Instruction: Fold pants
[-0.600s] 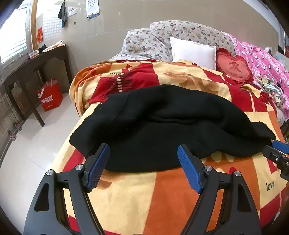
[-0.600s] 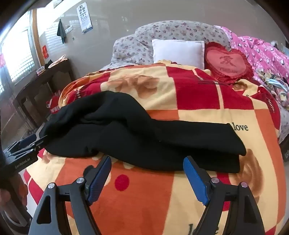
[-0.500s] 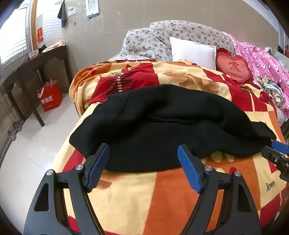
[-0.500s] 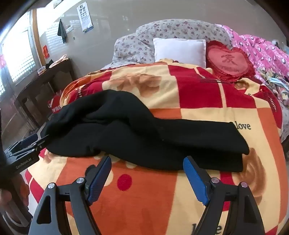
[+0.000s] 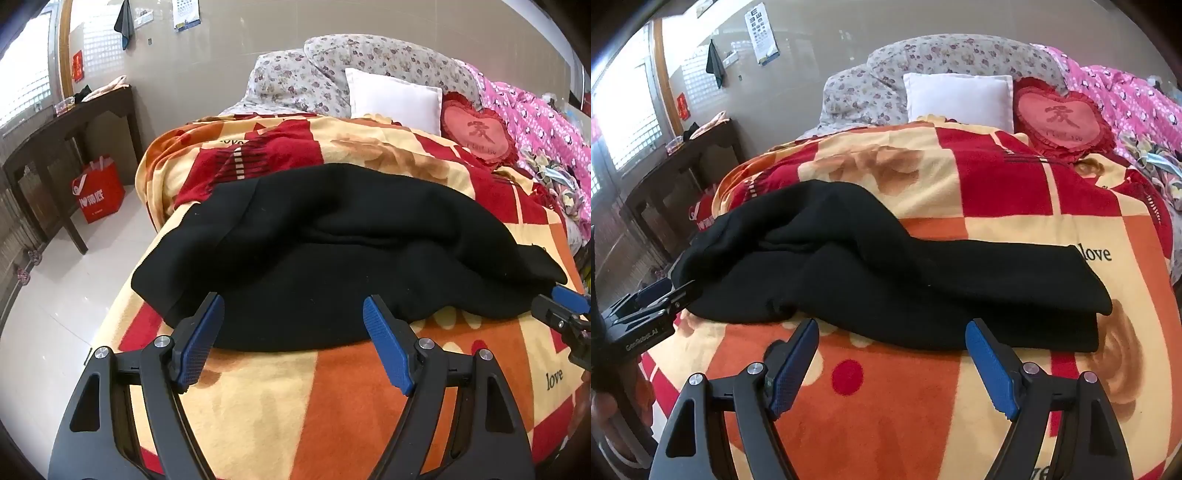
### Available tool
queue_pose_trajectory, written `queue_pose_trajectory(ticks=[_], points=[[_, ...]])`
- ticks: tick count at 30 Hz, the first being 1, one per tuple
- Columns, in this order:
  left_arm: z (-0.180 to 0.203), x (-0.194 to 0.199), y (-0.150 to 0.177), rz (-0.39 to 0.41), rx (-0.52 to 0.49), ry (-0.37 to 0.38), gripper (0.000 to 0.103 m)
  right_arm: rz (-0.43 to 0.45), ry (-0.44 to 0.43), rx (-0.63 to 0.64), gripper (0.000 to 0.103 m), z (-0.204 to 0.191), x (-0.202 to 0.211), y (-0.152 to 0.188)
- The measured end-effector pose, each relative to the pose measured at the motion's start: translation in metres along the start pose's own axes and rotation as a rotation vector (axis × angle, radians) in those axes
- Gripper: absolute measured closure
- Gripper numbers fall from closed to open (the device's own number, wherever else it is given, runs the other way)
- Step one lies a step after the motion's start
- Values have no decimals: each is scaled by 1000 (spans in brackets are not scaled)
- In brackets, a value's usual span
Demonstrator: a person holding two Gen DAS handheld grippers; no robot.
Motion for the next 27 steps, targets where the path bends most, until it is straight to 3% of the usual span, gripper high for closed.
queue_pose_trajectory(ticks=[21, 27], points=[[4, -24, -2, -48, -4, 8, 24, -29, -4, -10, 23, 7, -17, 1], [-11, -39, -11, -64, 15, -29, 24, -52, -88, -89, 23, 8, -23, -3]])
Point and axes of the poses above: each gripper's, at about its wrist camera, not at the fingertips, and x roughly against the way its jaws point, z to its right, y to its underside, the point moved 3 cm from there along -x, roughly the way its jaws point, and after that the axes turned 14 degrees about z, right-handed, at the moved point
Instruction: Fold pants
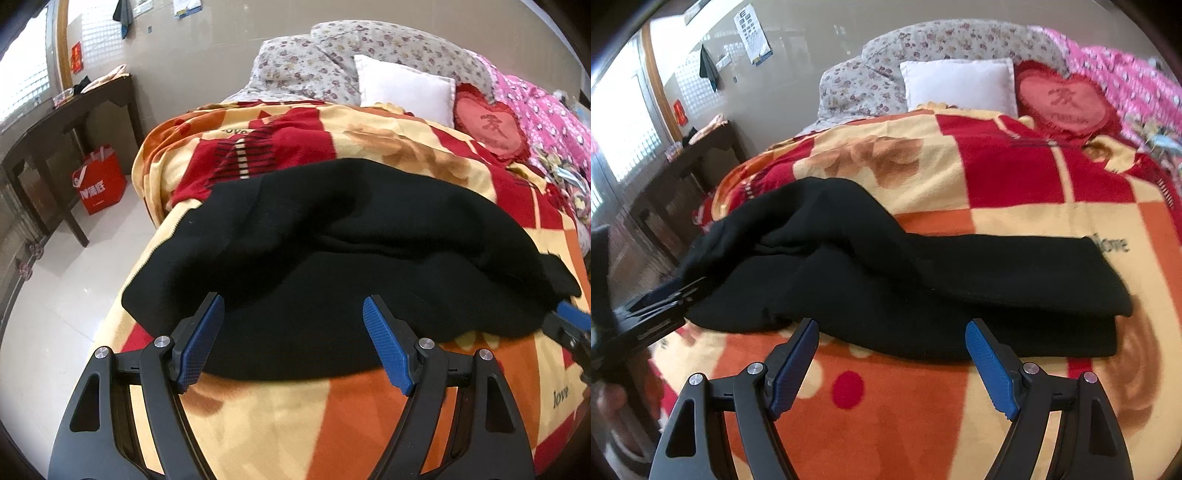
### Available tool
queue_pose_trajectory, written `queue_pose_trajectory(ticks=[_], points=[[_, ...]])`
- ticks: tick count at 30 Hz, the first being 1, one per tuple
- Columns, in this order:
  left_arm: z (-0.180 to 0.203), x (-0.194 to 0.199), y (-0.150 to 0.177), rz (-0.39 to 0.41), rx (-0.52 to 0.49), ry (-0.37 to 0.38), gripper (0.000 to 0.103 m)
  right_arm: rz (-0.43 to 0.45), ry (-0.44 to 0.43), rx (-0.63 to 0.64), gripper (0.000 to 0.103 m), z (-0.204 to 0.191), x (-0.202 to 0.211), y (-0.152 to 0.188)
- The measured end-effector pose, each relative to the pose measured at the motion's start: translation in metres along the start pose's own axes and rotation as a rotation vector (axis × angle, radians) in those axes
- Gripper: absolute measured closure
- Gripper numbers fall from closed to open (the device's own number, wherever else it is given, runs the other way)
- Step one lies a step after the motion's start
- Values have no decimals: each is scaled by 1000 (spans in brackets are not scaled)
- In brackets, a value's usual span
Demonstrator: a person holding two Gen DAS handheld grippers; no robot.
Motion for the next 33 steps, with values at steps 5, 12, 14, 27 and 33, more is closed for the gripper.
queue_pose_trajectory(ticks=[5, 12, 14, 27, 33], points=[[-15, -21, -10, -18, 4, -55, 24, -11, -68, 3, 23, -14, -9, -5], [-31, -48, -18, -43, 15, -110, 24, -71, -113, -94, 23, -6, -52, -9], [-36, -57, -20, -52, 9, -130, 24, -94, -59, -102, 23, 5, -64, -11], [-68, -117, -33, -164, 108, -165, 24, 3, 174, 49, 24, 38, -149, -97], [-72, -98, -31, -158, 102, -136, 24, 25, 106, 7, 25, 43, -104, -84]])
Point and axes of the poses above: each gripper's, at about its wrist camera, not at the fingertips, and x roughly against the way its jaws point, z to its right, y to its underside, the point moved 3 cm from there along -x, roughly the way its jaws point, and after that the axes turned 14 degrees about z, right-handed, at the moved point
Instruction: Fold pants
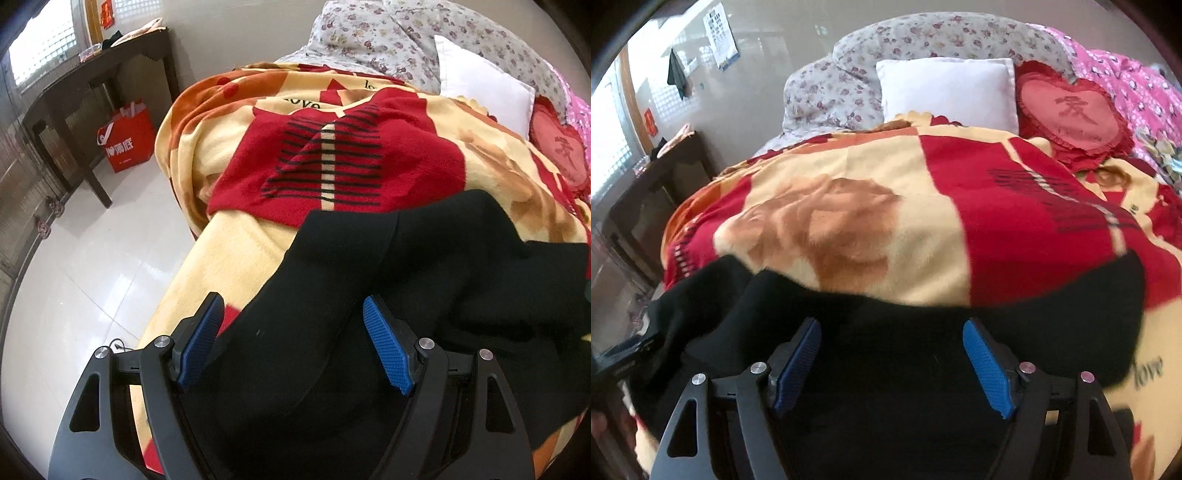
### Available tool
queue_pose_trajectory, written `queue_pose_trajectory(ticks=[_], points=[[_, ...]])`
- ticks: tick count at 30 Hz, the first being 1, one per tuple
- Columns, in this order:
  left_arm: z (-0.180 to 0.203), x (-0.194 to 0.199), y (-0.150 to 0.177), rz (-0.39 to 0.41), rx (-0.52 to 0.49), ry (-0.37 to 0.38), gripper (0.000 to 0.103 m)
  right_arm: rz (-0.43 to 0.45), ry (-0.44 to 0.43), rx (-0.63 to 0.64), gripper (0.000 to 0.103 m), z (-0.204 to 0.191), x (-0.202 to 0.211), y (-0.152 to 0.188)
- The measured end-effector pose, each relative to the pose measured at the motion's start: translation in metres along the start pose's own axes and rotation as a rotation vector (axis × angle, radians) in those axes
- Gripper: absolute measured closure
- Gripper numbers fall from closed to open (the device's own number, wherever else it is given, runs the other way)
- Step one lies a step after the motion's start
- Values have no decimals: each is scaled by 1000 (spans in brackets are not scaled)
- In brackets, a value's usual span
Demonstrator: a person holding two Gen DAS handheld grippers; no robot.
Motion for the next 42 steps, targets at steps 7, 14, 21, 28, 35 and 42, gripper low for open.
queue_pose_trajectory(ticks=[7, 14, 21, 28, 35, 42], points=[[-23, 44, 18, -11, 63, 79, 24, -14, -2, -61, 25, 32, 72, 45], [-57, 70, 53, -61, 168, 141, 24, -55, 123, -124, 25, 87, 100, 80], [-58, 70, 81, -105, 229, 149, 24, -54, 110, -222, 25, 106, 126, 102], [-51, 60, 81, -108, 237, 138, 24, -40, 220, -241, 25, 133, 131, 112], [-22, 46, 69, -121, 214, 202, 24, 24, 194, -243, 25, 130, 102, 94], [-20, 39, 62, -103, 223, 183, 80, 90, 148, -222, 90, 117, 85, 78]])
Point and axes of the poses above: each gripper's, at about its wrist camera, not at the fingertips, and x roughly against the way its jaws point, z to its right, y to its underside, the point moved 3 cm from there along -x, roughly the way its jaws point, and after that the axes turned 14 degrees about z, right-handed, at the moved point
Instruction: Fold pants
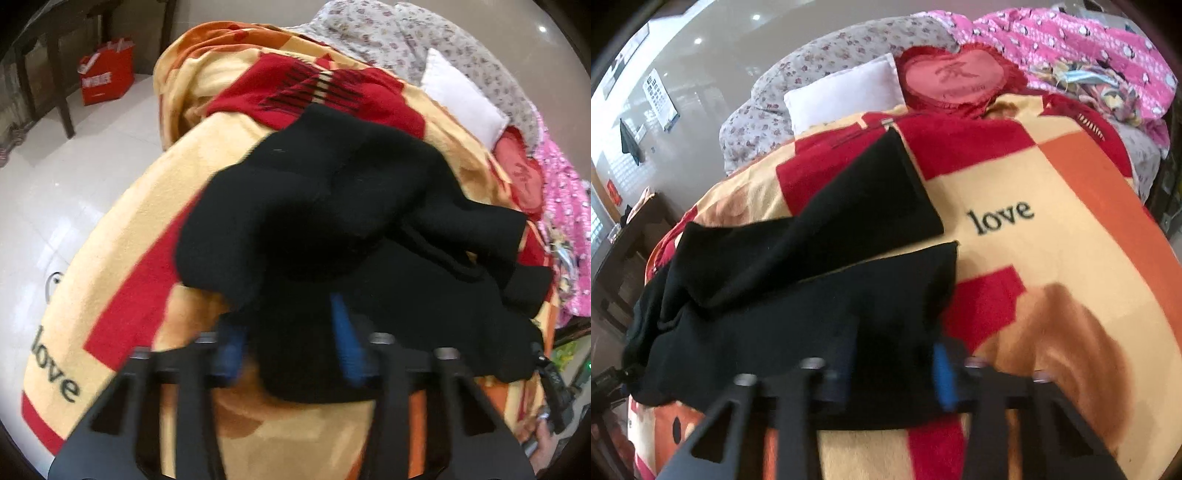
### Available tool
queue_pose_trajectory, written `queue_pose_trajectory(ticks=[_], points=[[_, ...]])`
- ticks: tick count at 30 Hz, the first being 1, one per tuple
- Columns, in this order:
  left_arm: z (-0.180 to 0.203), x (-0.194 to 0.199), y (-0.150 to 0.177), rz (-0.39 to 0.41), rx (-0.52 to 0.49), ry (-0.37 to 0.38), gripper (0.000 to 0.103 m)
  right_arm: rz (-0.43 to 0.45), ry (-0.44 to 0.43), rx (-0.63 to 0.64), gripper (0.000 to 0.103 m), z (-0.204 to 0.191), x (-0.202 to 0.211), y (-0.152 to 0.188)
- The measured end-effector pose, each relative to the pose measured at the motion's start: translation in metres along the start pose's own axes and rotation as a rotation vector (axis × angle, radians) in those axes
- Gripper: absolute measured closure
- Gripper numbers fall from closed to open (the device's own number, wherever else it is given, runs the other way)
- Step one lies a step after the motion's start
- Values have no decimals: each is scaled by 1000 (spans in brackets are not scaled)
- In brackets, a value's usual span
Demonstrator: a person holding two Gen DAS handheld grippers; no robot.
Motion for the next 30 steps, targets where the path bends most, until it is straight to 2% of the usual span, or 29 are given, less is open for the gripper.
queue_pose_trajectory(ticks=[1, 2, 5, 12, 15, 18, 20, 23, 24, 27, 30], points=[[-2, 0, -1, -4, 3, -2, 85, 8, -20, -15, 95, 1, 4, -3], [-5, 2, -2, -12, 15, 19, 88, 27, -26, -23, 95, 2, 11, -7], [-8, 14, -9, -6, 24, 61, 90, 89, -40, -32, 96, 5, 38, -23], [-4, 50, -20, 23, 31, 153, 92, 149, -92, -25, 96, 4, 93, -40], [-8, 67, -20, 34, 17, 166, 92, 173, -83, 4, 97, 6, 116, -42], [-19, 75, -9, 17, 8, 163, 92, 163, -47, -4, 97, 23, 126, -38], [-27, 67, 6, -21, -11, 134, 92, 122, 3, -14, 97, 36, 119, -27], [-37, 49, 23, -57, -25, 63, 90, 11, 171, 63, 97, 54, 90, -9], [-39, 42, 27, -82, -20, 60, 90, -4, 190, 54, 97, 58, 86, -5], [-45, 39, 28, -96, 2, 58, 86, -9, 173, 4, 97, 62, 88, -3], [-46, 51, 19, -61, -22, 37, 85, 34, 84, 57, 96, 31, 101, -8]])
Point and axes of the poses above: each gripper's, at about its wrist camera, not at the fingertips, and x roughly against the way its jaws point, z to its right, y to its underside, the point moved 3 cm from there along -x, roughly the way its jaws point, and after that the axes turned 14 degrees about z, right-handed, at the moved point
